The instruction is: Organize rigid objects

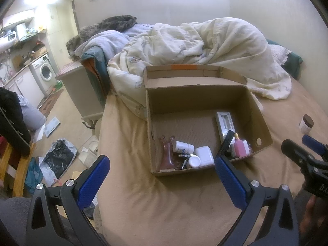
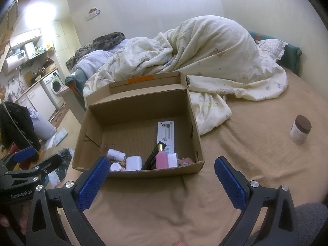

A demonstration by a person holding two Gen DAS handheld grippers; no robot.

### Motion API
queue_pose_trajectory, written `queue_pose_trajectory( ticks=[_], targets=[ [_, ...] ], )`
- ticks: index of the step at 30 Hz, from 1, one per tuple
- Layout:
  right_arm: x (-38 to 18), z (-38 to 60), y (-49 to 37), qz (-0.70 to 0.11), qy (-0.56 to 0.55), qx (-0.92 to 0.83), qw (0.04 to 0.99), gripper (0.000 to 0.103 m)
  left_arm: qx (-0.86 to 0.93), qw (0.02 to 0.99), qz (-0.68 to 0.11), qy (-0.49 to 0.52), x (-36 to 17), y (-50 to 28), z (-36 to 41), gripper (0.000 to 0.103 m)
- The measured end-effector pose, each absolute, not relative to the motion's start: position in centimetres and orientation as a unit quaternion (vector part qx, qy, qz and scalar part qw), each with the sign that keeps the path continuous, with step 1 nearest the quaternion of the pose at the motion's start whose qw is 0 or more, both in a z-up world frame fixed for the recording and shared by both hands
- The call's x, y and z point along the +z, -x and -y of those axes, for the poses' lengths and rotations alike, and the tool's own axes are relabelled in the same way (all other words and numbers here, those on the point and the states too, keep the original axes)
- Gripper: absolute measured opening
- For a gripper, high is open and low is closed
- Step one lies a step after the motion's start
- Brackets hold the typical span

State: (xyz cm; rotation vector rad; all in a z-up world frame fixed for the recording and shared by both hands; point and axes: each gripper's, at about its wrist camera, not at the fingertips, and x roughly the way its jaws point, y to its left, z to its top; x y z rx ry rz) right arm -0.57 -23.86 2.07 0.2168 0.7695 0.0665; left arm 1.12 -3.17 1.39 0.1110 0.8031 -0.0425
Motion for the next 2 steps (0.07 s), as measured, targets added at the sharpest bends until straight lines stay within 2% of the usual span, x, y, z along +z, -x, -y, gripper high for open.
queue_pose_trajectory(
  ticks=[2],
  targets=[
    [2.06,23.86,0.57,-0.375,-0.106,0.033,0.920,0.103,-0.024,0.919,-0.390,-0.054,1.44,-1.05,3.31,0.102]
  ],
)
